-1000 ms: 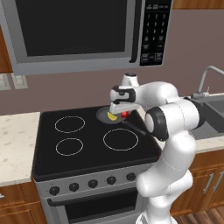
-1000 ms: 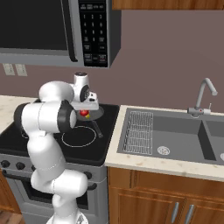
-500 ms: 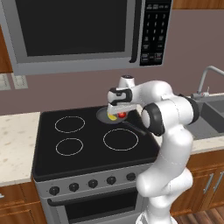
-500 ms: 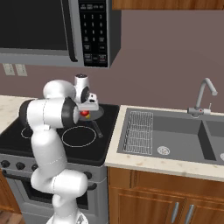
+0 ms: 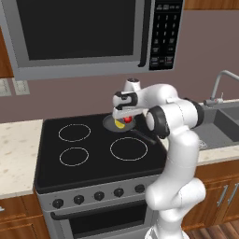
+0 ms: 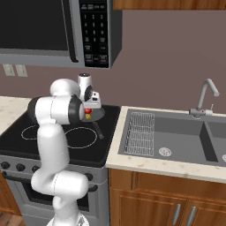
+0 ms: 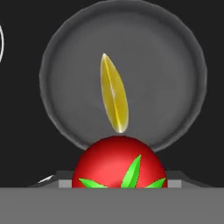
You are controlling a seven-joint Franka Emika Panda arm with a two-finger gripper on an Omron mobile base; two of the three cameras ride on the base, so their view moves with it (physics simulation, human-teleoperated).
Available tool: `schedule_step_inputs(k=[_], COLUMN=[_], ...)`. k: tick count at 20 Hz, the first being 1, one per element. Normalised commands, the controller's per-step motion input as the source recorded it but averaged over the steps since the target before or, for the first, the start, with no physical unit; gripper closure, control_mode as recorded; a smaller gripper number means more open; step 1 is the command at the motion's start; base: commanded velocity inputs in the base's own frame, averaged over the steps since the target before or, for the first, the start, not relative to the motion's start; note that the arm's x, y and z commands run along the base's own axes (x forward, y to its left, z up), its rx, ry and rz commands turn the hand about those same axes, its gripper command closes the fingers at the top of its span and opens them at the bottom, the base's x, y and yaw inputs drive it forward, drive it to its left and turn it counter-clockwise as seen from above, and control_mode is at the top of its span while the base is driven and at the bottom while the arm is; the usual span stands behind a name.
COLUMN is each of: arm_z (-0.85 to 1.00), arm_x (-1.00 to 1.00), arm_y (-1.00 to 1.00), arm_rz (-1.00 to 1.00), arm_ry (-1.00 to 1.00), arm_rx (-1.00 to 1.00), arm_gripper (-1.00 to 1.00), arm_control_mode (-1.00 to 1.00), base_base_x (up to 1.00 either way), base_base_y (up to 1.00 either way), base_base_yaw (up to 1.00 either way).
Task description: Put the tomato and lemon wedge in the pan. Then turn on the rear right burner and set the heat to medium.
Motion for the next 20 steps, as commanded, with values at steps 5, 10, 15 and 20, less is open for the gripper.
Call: schedule_step_inputs(k=[5,10,15,20], arm_z=[-0.19,-0.11,-0.19,-0.14], arm_x=[0.49,0.38,0.29,0.06], arm_y=[0.00,0.00,0.00,0.01], arm_rz=[0.00,0.00,0.00,0.00], arm_ry=[0.00,0.00,0.03,0.06], arm_rx=[-0.01,0.00,-0.02,-0.03], arm_gripper=[1.00,1.00,1.00,1.00], arm_control_mode=[-1.00,-1.00,-1.00,-1.00], base_base_x=[0.00,0.00,0.00,0.00], base_base_y=[0.00,0.00,0.00,0.00], base_base_yaw=[0.00,0.00,0.00,0.00])
